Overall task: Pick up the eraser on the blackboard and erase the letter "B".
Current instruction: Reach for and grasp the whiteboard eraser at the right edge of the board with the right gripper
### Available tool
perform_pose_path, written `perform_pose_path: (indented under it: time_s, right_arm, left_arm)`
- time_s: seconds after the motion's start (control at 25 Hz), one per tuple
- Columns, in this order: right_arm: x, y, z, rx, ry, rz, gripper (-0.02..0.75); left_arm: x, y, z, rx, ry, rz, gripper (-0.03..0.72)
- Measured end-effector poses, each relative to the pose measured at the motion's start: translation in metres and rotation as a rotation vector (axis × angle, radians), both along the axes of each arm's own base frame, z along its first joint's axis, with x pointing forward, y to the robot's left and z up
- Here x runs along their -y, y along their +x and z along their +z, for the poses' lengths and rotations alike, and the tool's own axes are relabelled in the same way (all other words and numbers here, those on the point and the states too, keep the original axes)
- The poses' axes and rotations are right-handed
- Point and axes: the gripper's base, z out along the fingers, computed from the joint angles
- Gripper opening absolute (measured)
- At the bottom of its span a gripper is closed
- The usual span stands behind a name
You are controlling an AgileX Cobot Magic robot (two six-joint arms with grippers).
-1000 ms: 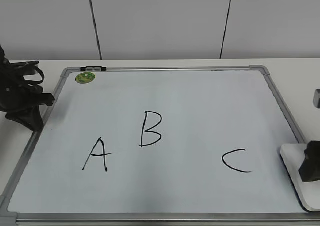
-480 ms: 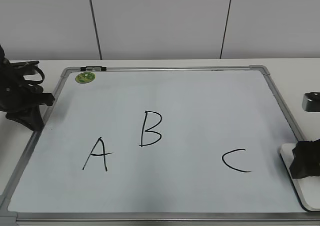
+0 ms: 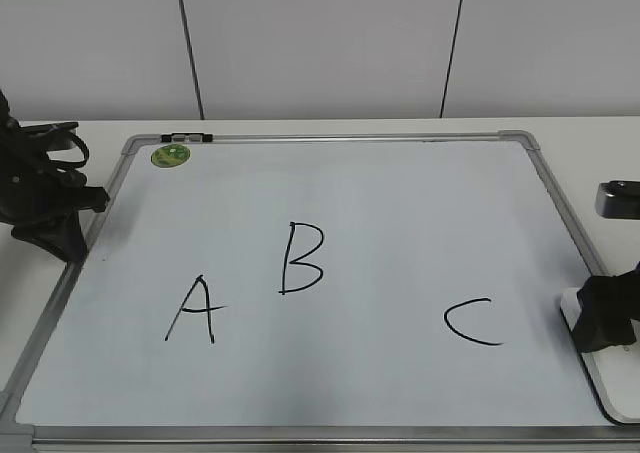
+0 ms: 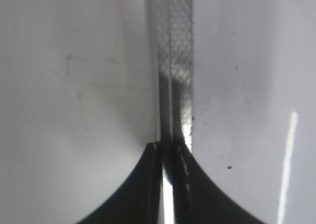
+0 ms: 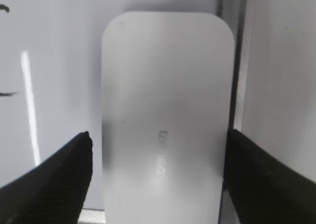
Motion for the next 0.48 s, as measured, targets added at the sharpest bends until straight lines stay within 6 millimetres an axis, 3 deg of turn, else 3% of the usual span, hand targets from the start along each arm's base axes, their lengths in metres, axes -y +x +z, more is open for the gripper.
perform_pose_path:
  time_s: [0.48]
  right_arm:
    - [-0.0002,-0.0012,-0.0002,-0.013,0.001,0.002,0.625]
  left_arm:
    - [0.0,0.0,0.0,0.0,0.0,0.0,0.011]
